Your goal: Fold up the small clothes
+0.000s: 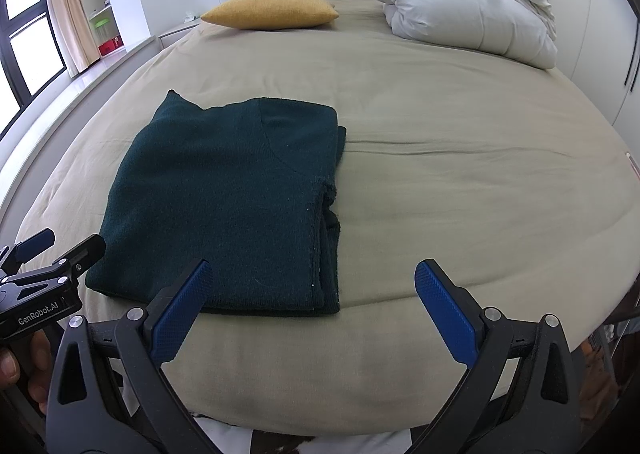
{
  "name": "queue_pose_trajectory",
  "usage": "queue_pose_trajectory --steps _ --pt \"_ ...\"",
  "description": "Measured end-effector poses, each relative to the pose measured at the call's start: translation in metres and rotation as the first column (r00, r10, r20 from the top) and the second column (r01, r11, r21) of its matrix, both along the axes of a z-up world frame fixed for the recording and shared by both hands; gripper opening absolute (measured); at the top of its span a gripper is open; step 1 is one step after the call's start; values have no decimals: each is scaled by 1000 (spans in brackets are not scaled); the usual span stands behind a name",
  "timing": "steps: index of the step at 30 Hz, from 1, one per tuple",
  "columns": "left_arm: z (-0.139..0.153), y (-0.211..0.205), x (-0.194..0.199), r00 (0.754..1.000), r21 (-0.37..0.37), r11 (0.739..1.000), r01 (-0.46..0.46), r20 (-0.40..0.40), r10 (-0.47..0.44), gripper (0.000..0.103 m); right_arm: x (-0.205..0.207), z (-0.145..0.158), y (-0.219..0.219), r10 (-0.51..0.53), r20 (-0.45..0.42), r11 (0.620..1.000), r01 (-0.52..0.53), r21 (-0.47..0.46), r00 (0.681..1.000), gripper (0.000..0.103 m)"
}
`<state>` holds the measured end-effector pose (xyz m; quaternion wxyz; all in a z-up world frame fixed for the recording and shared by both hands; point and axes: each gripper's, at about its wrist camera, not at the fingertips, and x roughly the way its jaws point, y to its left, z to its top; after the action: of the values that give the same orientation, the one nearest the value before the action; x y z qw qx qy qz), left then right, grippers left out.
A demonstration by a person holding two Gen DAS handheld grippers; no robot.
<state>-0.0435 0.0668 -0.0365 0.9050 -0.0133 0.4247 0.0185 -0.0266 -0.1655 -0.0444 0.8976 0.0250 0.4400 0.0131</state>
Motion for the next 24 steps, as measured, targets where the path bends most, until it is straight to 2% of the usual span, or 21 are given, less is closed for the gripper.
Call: queue_pose_trajectory --steps 24 --pt "0 2 1 1000 0 1000 2 -2 -2 103 -1 0 2 -1 0 1000 1 -1 1000 102"
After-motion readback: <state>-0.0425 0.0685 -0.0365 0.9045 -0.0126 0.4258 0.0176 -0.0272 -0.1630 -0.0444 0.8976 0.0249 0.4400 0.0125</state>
